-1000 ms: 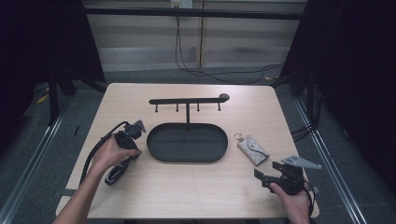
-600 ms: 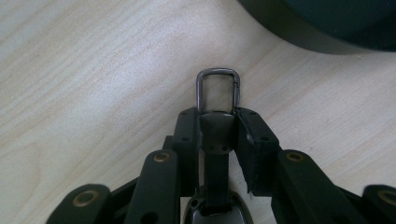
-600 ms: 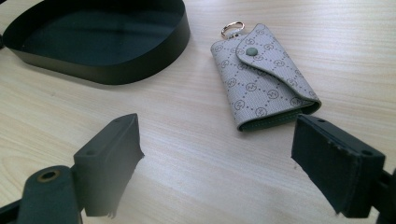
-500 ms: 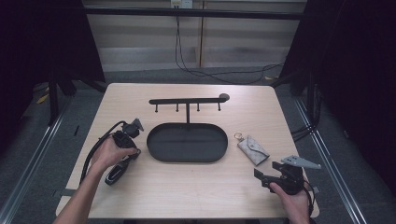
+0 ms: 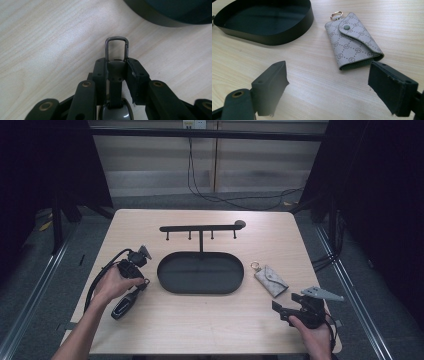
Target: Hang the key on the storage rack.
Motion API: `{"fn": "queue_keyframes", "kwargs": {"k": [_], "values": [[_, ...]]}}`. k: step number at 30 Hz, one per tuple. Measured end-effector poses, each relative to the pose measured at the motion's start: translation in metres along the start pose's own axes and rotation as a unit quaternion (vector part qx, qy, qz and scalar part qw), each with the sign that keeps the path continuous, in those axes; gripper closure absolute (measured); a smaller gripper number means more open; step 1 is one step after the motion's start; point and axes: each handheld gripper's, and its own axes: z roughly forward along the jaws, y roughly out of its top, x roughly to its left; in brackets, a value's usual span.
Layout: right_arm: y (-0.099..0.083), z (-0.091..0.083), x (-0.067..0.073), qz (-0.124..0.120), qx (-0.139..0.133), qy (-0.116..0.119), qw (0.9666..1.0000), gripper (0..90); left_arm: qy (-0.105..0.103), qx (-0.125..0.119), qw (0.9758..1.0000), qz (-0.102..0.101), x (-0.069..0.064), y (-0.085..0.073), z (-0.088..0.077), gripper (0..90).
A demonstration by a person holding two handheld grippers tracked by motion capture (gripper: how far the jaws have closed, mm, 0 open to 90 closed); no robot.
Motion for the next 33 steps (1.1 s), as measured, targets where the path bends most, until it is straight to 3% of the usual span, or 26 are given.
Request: {"fn": "queue_keyframes", "kwargs": {"k": [8, 15, 17, 26, 33], "values": [[0.000, 0.000, 0.000, 0.001, 0.001, 0.002, 1.0000, 15.3, -0.009, -0.016, 0.9998, 0.008, -0.006, -0.007, -0.009, 70.6], [0.000, 0.000, 0.000, 0.001, 0.001, 0.001, 1.0000, 15.3, -0.013, -0.036, 0.9993, 0.001, 0.001, -0.015, -0.023, 70.6], [0.000, 0.000, 0.000, 0.001, 0.001, 0.001, 1.0000, 15.3, -0.022, -0.044, 0.9988, -0.002, 0.002, -0.018, -0.027, 70.6], [0.000, 0.000, -0.001, 0.003, 0.003, -0.002, 1.0000, 15.3, -0.013, -0.058, 0.9980, -0.020, 0.008, -0.026, -0.039, 70.6], [0.000, 0.001, -0.001, 0.003, 0.005, -0.003, 1.0000, 15.3, -0.010, -0.056, 0.9983, -0.015, 0.006, -0.027, -0.046, 70.7]]}}
